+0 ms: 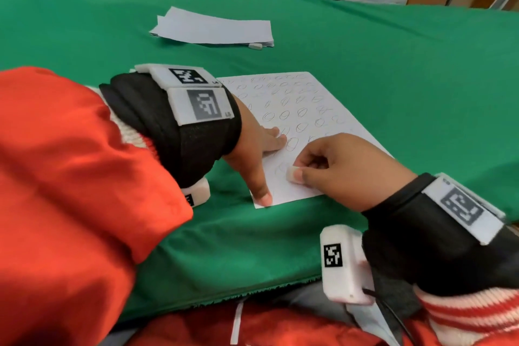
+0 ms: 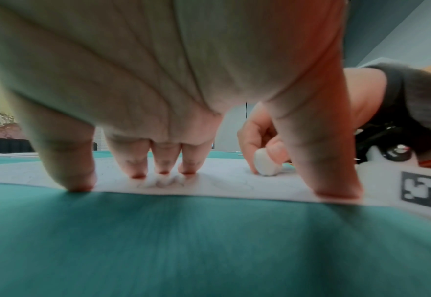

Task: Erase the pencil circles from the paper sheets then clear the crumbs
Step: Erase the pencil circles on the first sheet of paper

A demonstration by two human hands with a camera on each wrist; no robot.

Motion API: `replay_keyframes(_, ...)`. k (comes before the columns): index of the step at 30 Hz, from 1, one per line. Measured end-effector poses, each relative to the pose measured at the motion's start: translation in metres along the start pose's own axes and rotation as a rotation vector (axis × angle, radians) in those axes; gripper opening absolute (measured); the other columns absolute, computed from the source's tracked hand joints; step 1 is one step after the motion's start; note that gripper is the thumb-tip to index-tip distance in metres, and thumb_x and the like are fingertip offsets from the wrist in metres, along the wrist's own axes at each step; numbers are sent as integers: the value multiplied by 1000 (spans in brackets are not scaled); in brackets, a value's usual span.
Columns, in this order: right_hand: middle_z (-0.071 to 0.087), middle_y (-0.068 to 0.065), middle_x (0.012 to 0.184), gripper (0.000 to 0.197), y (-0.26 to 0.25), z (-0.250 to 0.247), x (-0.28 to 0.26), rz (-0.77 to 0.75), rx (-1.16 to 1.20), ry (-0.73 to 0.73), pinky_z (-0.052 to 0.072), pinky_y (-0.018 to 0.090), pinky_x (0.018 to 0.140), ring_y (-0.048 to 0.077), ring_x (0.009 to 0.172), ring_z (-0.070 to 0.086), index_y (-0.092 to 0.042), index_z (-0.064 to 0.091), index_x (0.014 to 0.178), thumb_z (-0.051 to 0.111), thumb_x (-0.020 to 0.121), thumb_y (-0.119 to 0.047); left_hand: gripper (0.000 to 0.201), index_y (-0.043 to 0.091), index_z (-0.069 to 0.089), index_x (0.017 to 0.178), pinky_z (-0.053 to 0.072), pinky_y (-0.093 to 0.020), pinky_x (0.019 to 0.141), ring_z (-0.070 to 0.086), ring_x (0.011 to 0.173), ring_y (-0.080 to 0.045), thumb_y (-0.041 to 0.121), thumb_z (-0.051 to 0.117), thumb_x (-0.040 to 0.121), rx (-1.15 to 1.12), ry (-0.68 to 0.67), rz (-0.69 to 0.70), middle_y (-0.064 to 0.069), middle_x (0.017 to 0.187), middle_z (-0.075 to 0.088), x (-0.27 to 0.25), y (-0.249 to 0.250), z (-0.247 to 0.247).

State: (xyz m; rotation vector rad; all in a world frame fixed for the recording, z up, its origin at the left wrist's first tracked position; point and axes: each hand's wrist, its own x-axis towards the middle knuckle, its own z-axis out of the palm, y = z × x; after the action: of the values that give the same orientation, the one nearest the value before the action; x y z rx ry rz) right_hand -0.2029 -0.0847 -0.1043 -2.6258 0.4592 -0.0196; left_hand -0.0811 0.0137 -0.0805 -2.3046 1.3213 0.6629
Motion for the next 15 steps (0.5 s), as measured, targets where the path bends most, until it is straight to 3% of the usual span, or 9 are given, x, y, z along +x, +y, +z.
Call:
replay_keyframes(6, 55, -13, 65, 6, -7, 3, -6, -41, -14, -54, 37, 16, 60, -1, 62, 49, -26, 64, 81, 62, 83, -32, 115, 24, -13, 150, 5, -28, 115, 1, 146, -11, 60, 65, 75, 5, 7, 0, 9, 158, -15, 1, 0, 1)
replay_keyframes(10, 60, -11, 69, 10, -2, -3, 0, 40, 21, 6, 38, 15, 59, 0, 64, 51, -25, 64, 77, 64, 84, -32, 114, 27, -13, 150, 5, -28, 115, 2, 146, -12, 60, 65, 74, 6, 2, -5, 11, 157, -15, 0, 0, 0)
replay_keyframes(15, 57, -13, 66, 7, -6, 3, -6, -23, -1, -26, 37, 15, 60, -1, 63, 50, -25, 65, 81, 64, 83, -31, 114, 26, -14, 150, 5, -28, 114, 2, 146, -11, 59, 66, 75, 0, -3, -7, 11, 157, -16, 0, 1, 0)
